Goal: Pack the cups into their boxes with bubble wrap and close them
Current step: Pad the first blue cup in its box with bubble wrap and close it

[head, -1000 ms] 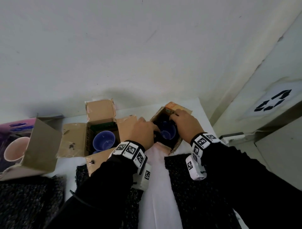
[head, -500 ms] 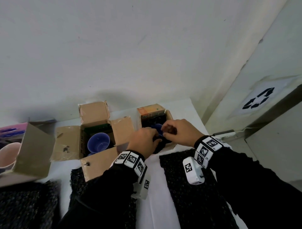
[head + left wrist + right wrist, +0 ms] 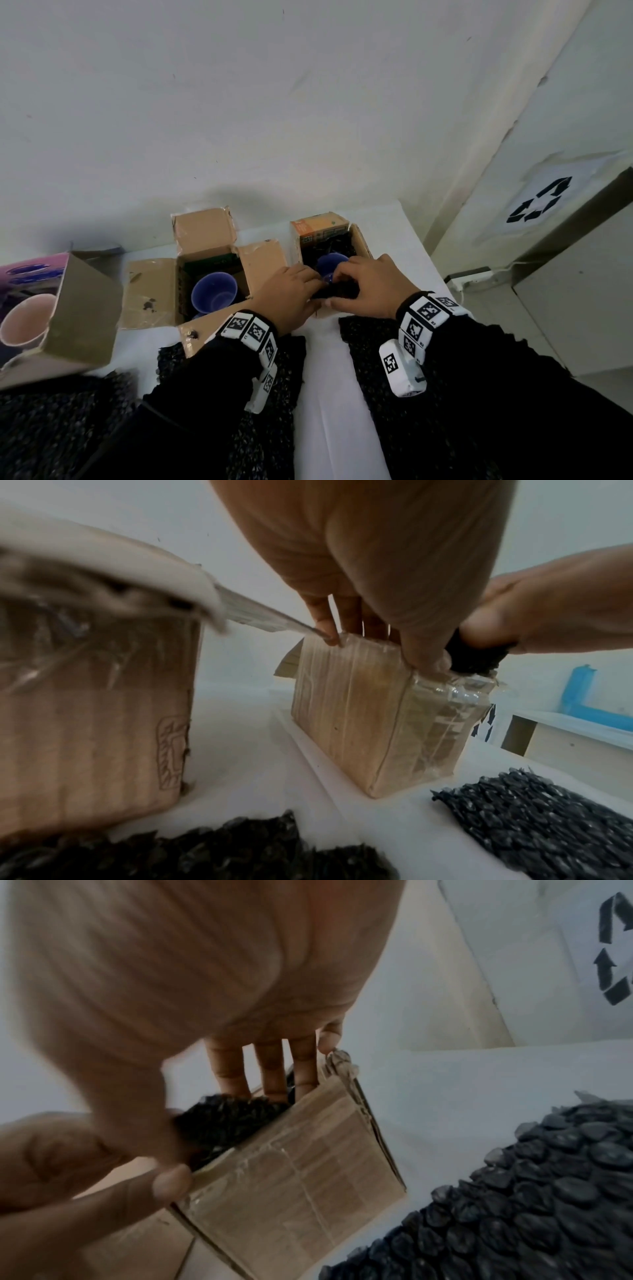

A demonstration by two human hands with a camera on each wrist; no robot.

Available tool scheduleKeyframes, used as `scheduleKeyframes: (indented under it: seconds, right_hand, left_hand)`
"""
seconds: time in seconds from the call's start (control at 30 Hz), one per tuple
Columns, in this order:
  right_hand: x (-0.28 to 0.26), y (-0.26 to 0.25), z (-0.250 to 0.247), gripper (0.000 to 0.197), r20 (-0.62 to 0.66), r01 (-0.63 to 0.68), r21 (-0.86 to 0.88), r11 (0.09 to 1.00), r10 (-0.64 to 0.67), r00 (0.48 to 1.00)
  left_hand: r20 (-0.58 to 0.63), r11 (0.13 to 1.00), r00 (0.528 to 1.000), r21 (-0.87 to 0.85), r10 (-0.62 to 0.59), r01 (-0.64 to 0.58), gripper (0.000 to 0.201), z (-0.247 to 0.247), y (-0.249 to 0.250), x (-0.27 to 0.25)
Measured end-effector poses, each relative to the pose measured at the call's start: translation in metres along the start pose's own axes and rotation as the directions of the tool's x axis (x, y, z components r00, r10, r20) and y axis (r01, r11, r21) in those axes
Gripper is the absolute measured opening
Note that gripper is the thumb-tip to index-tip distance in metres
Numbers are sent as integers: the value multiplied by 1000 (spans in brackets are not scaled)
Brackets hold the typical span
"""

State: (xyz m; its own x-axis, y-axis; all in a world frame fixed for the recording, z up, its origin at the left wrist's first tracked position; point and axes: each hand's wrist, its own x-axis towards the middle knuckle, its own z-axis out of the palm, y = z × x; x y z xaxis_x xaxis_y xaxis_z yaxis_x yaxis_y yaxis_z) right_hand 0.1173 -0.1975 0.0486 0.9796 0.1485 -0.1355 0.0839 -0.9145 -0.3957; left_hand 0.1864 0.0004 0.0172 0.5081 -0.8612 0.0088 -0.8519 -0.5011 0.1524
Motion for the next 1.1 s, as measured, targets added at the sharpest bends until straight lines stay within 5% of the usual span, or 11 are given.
scheduleKeyframes:
  seconds: [0.2, 0.33, 0.5, 0.8, 0.97, 1.1]
  right_hand:
    - [8, 5, 1, 18, -65, 2, 46, 999, 1, 998]
    - [1, 9, -1, 20, -1, 131, -80, 988, -132, 991]
    - [-3, 16, 4, 26, 51, 243, -145, 959, -238, 970]
    - [-7, 9, 13, 30, 27, 117, -244, 963, -114, 993]
    - [-3, 7, 13, 29, 46, 112, -184, 977, -106, 993]
    - [-3, 7, 16, 26, 54, 105, -240, 965, -95, 994]
  left_hand:
    - [-88, 981, 996, 192, 7, 10, 42, -1, 0, -3]
    - [-96, 977, 995, 211, -22, 42, 40, 0, 3, -5]
    - [-97, 963, 994, 263, -39, 63, 11, 0, 10, -2]
    - [53, 967, 996, 250, -70, 55, 54, -9, 23, -4]
    - [61, 956, 993, 281, -105, 84, 25, -18, 23, 1]
    - [94, 922, 976, 358, -194, 149, 26, -23, 30, -3]
